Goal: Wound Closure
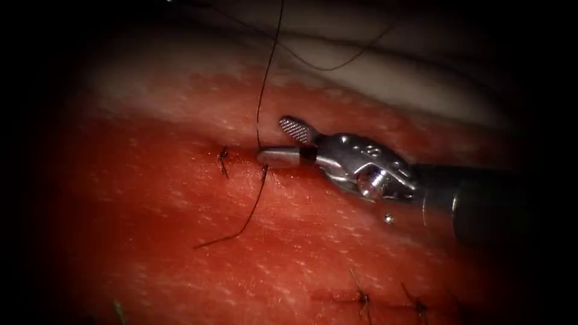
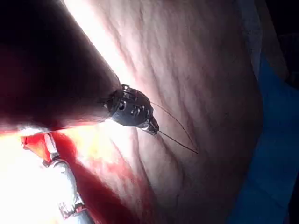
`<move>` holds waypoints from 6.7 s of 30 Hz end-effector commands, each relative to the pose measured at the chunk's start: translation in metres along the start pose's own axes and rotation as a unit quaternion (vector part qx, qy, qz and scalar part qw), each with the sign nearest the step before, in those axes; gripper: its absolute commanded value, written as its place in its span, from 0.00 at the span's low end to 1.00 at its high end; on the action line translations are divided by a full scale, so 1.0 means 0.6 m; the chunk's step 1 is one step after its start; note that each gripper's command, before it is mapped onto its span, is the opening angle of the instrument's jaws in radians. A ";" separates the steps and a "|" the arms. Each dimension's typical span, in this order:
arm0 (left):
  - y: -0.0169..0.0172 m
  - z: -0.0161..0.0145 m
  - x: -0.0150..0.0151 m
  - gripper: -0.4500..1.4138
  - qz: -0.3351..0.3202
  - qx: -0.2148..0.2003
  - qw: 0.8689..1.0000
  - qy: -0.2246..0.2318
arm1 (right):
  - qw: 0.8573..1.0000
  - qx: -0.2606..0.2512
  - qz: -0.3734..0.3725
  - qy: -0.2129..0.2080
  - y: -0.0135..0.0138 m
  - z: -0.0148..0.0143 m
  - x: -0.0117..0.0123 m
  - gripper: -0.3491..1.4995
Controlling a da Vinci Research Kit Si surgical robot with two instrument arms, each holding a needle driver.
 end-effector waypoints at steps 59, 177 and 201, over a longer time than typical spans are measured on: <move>0.0067 0.0013 0.0057 0.05 0.034 -0.024 0.999 0.013 | 0.996 0.005 -0.036 0.087 0.0023 0.0090 0.0040 0.84; 0.0393 -0.0106 -0.0437 0.05 -0.190 0.109 0.875 -0.432 | 0.985 0.003 -0.170 -0.006 -0.0248 -0.0163 0.0025 0.83; 0.0351 -0.0132 -0.0345 0.05 -0.166 0.103 0.888 -0.416 | 0.918 -0.011 -0.396 0.019 -0.0128 0.0047 -0.0017 0.91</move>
